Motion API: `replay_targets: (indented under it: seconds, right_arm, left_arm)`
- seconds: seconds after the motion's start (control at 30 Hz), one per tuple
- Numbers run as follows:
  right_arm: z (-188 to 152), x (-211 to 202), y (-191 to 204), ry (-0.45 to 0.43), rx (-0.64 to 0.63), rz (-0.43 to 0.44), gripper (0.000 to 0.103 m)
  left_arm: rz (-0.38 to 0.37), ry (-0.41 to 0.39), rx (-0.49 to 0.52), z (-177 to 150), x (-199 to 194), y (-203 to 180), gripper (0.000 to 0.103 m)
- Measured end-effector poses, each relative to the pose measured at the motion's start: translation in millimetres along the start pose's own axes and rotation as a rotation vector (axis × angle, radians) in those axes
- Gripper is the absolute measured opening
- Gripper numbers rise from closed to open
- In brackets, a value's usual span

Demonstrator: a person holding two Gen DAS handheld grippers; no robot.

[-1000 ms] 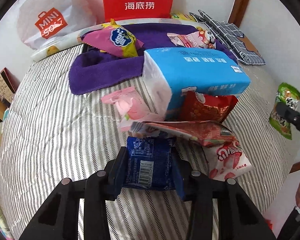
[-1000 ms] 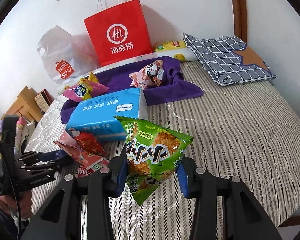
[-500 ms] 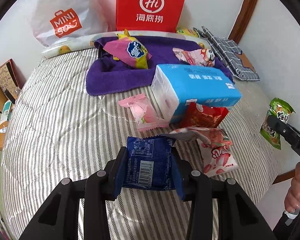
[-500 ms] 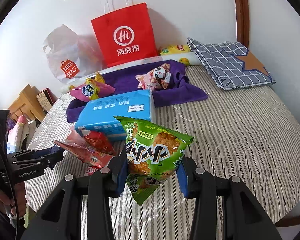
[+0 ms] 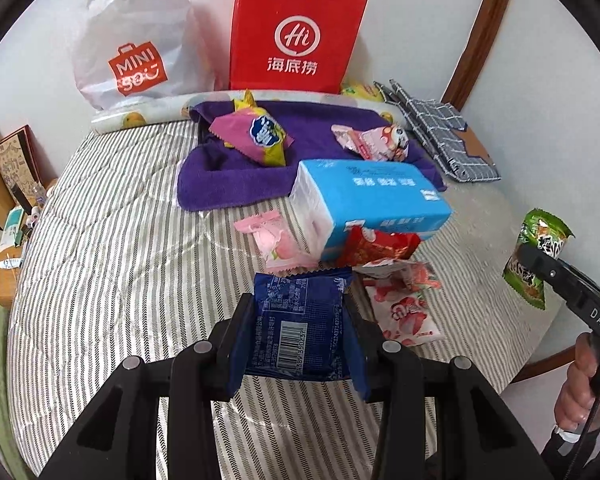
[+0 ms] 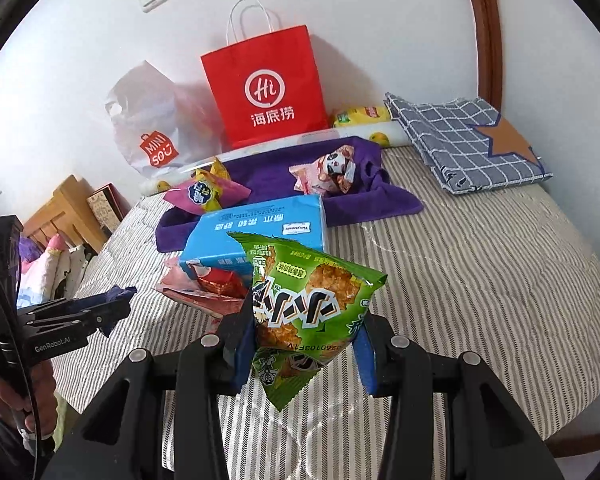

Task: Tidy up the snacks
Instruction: 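Carry the green chip bag and dark blue packet toward the purple towel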

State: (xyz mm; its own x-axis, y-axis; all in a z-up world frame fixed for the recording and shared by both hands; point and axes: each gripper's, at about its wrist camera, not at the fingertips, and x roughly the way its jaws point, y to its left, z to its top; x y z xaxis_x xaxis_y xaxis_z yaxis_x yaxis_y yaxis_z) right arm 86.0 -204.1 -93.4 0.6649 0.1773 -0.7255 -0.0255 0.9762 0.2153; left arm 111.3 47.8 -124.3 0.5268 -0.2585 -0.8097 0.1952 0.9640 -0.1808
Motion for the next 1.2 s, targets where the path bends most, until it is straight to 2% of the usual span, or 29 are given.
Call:
replay_targets:
  seconds: [0.3,1.2]
  right_arm:
    - [0,-10,-3,-0.015,0.002,-0.013,0.042]
    - [28,-24,-5,-0.059,-0.019,-0.062,0.042]
  left_arm:
    - [-0.044,-0.031,-0.01,3,-15,-4,0.039]
    - [-0.088,-0.11,0.003,38,-32,-22,0.04]
